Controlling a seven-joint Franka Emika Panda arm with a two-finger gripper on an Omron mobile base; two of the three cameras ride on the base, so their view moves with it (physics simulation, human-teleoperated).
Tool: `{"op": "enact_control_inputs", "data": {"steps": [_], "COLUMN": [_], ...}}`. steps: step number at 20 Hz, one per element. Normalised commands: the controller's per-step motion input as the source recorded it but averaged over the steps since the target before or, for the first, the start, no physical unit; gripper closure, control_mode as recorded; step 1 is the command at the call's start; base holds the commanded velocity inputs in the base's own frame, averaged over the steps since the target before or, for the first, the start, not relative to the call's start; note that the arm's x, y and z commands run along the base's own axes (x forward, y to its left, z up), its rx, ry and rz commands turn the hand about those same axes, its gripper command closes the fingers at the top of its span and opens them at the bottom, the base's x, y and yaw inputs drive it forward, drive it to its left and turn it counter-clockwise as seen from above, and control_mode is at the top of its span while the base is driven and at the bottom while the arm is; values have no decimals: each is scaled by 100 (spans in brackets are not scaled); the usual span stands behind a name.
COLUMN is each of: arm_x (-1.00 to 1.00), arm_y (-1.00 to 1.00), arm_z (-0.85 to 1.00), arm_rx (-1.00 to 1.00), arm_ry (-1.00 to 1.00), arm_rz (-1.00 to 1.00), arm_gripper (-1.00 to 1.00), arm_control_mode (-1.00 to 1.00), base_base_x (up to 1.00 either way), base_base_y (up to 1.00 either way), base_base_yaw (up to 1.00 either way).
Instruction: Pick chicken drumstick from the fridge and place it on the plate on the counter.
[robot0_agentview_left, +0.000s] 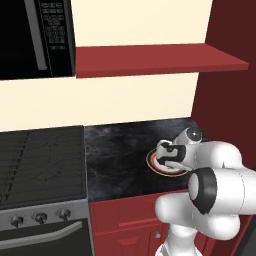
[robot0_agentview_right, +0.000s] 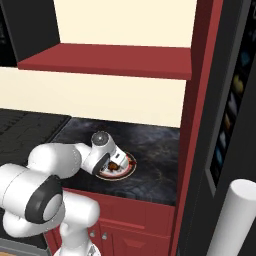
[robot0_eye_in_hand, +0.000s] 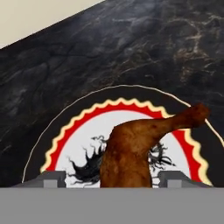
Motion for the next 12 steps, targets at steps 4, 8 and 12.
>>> {"op": "enact_control_inputs", "data": {"steps": [4,8,12], "arm_x": [-19,-58,-99], "arm_y": [5,2,0], "arm_z": [29,50,85], "arm_rx": [-3,-4,-4], "arm_ry": [0,0,-10], "arm_rz": [0,1,3], "arm_gripper": [-100,-100,-100], "arm_control_mode": [-100,-100,-100], "base_base_x": [0,0,0], "base_base_y": [0,0,0], "base_base_yaw": [0,0,0]}}
